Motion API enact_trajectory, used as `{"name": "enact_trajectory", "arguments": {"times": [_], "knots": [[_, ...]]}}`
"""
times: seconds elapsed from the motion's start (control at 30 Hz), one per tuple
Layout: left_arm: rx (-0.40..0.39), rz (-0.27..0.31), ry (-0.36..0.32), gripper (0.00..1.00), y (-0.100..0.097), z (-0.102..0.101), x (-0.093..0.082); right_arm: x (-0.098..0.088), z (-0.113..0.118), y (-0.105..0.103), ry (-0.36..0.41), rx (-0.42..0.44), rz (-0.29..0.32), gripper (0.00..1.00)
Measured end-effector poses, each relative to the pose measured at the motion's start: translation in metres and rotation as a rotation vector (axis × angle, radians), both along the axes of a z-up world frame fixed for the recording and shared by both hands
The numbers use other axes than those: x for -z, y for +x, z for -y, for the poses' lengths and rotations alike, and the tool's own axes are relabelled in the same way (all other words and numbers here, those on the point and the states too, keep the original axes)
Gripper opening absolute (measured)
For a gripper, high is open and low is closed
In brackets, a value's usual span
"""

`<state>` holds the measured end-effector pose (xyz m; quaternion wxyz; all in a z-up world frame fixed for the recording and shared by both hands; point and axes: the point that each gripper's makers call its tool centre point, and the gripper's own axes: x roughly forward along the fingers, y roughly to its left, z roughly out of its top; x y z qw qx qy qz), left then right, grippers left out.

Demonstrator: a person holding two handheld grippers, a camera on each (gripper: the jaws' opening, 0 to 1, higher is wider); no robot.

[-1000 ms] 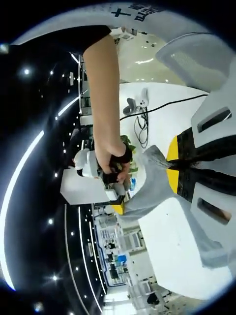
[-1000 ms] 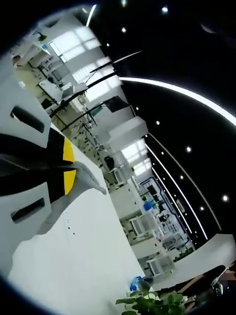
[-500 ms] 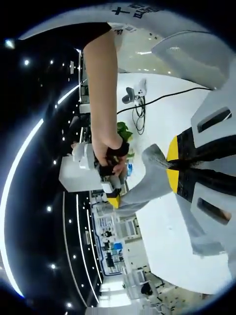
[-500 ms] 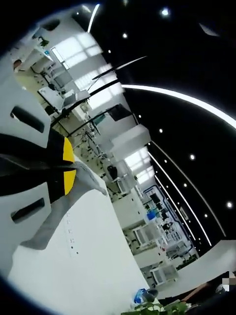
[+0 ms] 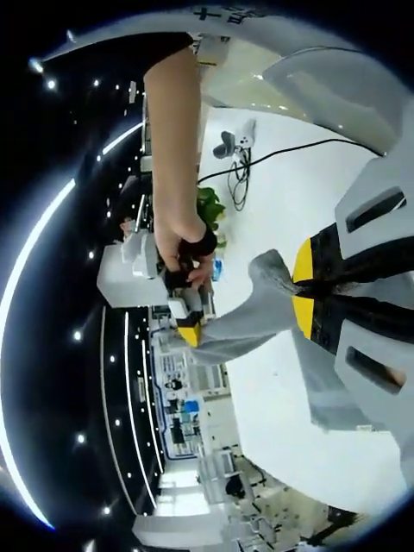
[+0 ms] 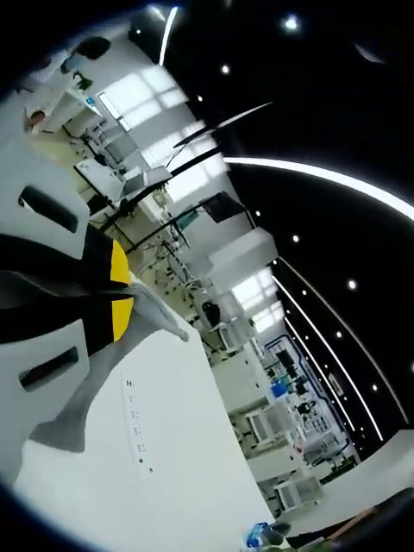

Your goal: Fold the towel on the table until its edges align and the towel forms a compact rectangular stack.

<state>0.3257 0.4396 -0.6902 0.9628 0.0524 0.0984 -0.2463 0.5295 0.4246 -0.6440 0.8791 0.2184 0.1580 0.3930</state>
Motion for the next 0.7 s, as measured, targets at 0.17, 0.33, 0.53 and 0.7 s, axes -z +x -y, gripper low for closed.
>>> {"name": "enact_trajectory", "arguments": {"times": [0.17,0.33,0.53,0.7], "knots": [[-0.042,-0.025,-0.01,0.03,0.0,-0.014,0.012,0.012,-0.011,0.005,-0.016,-0.018,-0.013,0.01],[-0.095,-0.052,-0.026,0.03,0.002,-0.031,0.025,0.028,-0.023,0.013,-0.034,-0.018,-0.026,0.01],[-0.149,-0.066,-0.056,0.03,0.001,-0.05,0.032,0.038,-0.04,0.017,-0.042,-0.027,-0.027,0.01],[-0.195,-0.071,-0.095,0.03,-0.002,-0.066,0.036,0.043,-0.056,0.017,-0.046,-0.045,-0.031,0.01]]}}
